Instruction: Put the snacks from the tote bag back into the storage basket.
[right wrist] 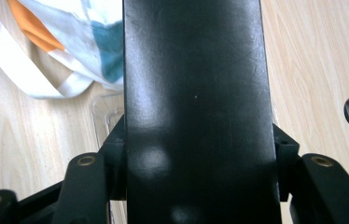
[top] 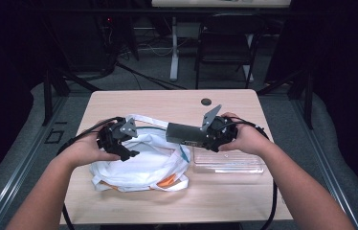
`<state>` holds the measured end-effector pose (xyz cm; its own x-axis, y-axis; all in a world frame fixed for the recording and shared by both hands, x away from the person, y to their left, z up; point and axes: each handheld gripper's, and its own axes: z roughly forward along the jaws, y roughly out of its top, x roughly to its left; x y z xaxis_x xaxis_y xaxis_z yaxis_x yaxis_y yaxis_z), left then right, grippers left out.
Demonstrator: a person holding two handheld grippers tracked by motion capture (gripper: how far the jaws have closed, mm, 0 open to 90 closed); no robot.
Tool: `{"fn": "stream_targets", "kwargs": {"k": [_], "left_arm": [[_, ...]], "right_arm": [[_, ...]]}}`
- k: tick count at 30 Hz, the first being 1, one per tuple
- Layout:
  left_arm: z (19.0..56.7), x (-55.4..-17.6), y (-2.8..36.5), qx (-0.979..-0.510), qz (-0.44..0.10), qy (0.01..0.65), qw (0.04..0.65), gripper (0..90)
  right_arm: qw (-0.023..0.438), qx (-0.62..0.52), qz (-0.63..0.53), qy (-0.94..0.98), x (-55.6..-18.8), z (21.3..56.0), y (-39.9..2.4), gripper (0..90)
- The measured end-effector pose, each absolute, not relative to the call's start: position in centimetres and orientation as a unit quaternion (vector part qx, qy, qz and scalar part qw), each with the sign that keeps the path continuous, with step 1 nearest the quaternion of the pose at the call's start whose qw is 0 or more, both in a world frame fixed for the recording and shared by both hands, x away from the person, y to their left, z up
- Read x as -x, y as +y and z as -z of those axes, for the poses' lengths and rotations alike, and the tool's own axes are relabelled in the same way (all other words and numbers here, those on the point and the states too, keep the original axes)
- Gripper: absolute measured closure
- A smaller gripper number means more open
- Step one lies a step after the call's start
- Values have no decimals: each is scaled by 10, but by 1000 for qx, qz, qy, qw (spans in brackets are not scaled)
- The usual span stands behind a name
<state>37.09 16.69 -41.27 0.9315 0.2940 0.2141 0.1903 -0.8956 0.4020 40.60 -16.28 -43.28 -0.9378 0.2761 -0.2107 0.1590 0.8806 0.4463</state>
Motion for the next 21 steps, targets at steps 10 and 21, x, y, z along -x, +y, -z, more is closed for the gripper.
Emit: {"fn": "stream_targets", "kwargs": {"k": [10,21], "left_arm": [[420,-370,173,-963,-132,140,189,364],[425,-369,174,-963,-130,145,184,367]], "right_arm": [[141,-122,-209,960,-408,432,-179,424],[145,-135,-207,958,-413,433,-202,424]]}}
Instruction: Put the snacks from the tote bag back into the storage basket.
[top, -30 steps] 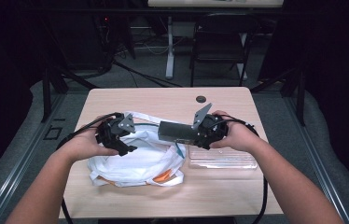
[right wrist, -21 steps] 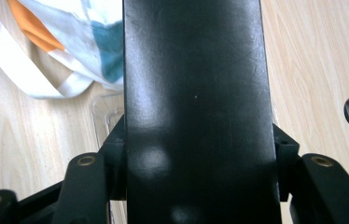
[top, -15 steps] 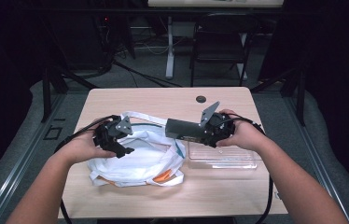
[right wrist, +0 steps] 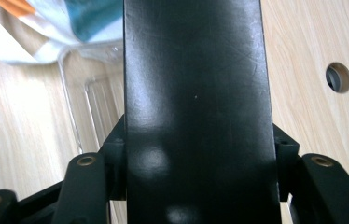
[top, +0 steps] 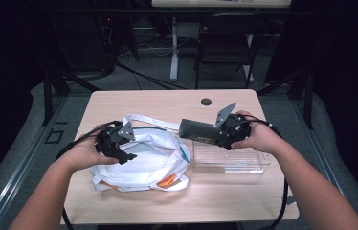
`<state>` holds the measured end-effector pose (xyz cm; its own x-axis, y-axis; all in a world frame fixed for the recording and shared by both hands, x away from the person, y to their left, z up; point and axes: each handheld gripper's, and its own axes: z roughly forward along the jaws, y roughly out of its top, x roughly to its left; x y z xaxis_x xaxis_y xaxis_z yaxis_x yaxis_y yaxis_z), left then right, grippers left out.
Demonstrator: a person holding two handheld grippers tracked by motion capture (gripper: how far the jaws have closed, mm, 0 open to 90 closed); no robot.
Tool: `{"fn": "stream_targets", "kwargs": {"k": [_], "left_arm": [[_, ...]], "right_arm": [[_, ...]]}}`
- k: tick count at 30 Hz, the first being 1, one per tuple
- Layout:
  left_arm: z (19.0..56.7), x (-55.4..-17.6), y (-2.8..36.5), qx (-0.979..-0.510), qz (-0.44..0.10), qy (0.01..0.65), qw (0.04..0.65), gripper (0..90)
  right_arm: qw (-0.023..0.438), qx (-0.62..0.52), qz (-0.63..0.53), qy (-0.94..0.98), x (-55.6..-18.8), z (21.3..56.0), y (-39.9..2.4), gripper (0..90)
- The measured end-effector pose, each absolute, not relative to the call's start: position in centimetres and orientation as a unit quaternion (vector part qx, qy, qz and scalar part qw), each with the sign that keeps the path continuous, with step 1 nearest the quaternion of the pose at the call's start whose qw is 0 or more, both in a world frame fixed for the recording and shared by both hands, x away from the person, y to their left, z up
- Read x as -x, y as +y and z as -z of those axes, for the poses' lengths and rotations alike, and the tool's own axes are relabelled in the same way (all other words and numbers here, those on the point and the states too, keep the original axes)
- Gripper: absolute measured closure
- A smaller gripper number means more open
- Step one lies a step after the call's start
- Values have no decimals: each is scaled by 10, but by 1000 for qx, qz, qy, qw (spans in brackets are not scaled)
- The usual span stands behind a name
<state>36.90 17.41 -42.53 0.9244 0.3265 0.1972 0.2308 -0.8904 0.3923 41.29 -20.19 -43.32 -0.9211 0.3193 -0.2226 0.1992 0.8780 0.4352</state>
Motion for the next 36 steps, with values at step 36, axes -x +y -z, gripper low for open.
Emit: {"fn": "stream_targets", "kwargs": {"k": [36], "left_arm": [[436,-371,174,-964,-126,151,180,371]], "right_arm": [[142,-174,-164,961,-425,482,-246,423]]}}
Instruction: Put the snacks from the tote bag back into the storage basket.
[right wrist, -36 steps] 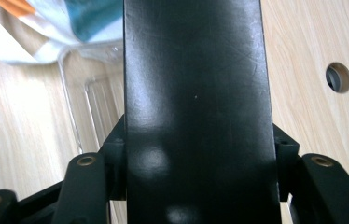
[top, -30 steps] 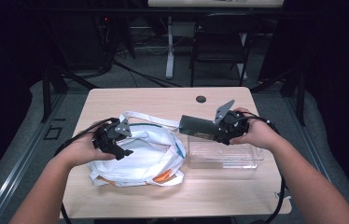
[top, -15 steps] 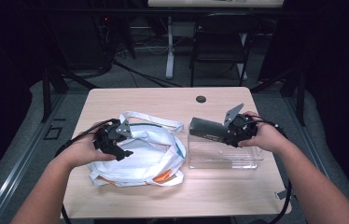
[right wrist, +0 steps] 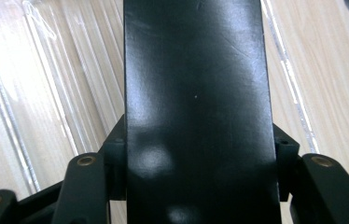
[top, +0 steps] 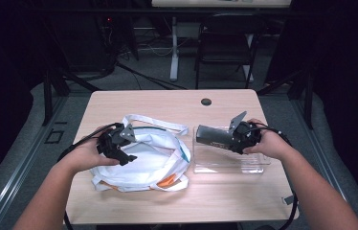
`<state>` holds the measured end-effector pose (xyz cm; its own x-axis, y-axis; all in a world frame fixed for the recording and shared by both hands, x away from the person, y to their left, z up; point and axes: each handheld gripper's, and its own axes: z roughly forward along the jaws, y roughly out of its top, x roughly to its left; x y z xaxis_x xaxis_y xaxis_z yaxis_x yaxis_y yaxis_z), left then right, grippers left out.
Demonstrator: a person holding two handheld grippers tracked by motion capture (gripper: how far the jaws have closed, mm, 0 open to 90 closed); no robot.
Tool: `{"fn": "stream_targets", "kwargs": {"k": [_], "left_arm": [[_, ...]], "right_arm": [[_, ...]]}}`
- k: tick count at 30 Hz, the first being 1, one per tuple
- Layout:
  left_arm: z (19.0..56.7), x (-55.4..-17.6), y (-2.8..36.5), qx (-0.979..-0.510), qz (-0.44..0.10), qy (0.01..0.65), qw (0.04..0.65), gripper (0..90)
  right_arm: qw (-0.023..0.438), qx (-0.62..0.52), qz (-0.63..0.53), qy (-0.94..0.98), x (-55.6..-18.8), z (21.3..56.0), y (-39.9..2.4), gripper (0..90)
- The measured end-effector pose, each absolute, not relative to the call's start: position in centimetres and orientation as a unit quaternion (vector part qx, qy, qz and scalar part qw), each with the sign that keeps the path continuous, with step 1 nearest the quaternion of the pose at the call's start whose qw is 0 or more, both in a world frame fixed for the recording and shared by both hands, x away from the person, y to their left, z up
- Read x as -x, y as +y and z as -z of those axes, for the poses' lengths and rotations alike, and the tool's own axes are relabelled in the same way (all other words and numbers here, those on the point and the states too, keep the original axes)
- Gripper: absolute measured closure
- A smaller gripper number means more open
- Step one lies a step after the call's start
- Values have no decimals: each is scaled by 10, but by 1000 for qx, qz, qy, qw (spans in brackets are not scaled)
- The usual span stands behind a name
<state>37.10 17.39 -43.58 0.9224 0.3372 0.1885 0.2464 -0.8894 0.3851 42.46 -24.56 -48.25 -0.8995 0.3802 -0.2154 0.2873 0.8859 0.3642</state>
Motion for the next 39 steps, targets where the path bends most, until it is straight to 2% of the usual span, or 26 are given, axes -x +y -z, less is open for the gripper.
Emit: {"fn": "stream_targets", "kwargs": {"k": [39], "left_arm": [[442,-367,180,-964,-125,155,175,381]], "right_arm": [[113,-180,-119,970,-446,532,-242,404]]}}
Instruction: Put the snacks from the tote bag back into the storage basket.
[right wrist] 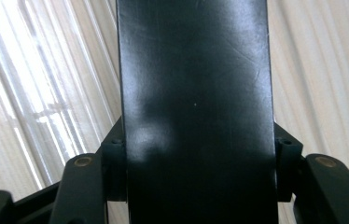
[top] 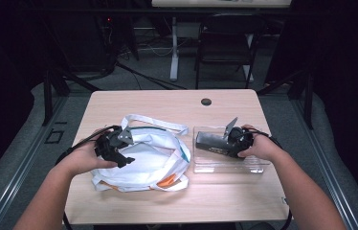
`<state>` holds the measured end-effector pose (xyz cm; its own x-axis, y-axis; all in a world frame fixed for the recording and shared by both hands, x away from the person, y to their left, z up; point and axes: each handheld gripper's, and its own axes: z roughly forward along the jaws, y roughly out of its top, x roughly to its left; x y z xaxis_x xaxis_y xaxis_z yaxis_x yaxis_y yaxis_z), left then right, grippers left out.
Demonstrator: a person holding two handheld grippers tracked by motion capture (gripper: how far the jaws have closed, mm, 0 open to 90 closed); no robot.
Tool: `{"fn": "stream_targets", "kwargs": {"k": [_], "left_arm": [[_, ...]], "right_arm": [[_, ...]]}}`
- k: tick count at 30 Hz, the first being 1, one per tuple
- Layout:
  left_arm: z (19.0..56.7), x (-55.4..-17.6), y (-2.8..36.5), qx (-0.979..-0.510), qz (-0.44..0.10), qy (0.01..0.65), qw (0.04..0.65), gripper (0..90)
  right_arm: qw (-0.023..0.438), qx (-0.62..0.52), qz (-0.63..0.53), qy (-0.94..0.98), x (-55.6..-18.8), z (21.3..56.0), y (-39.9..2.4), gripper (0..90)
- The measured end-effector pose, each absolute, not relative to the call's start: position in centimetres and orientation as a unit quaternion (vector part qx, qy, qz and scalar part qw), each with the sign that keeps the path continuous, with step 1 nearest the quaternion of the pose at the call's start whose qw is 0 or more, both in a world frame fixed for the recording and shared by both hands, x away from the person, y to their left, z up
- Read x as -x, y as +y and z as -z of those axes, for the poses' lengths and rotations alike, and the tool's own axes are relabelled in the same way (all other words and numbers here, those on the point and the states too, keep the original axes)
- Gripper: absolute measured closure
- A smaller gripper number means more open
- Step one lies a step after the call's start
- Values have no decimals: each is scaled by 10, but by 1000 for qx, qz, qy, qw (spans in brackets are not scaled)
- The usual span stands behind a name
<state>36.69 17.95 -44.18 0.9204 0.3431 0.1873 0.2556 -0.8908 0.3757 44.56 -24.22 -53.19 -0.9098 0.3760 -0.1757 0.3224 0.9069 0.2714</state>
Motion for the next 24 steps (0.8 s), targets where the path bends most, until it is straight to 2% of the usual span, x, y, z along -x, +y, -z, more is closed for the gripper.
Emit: {"fn": "stream_targets", "kwargs": {"k": [17,24], "left_arm": [[452,-368,179,-966,-116,158,167,381],[454,-368,180,-967,-112,161,164,380]], "right_arm": [[136,-199,-134,961,-448,531,-241,325],[146,-205,-155,955,-446,521,-240,322]]}}
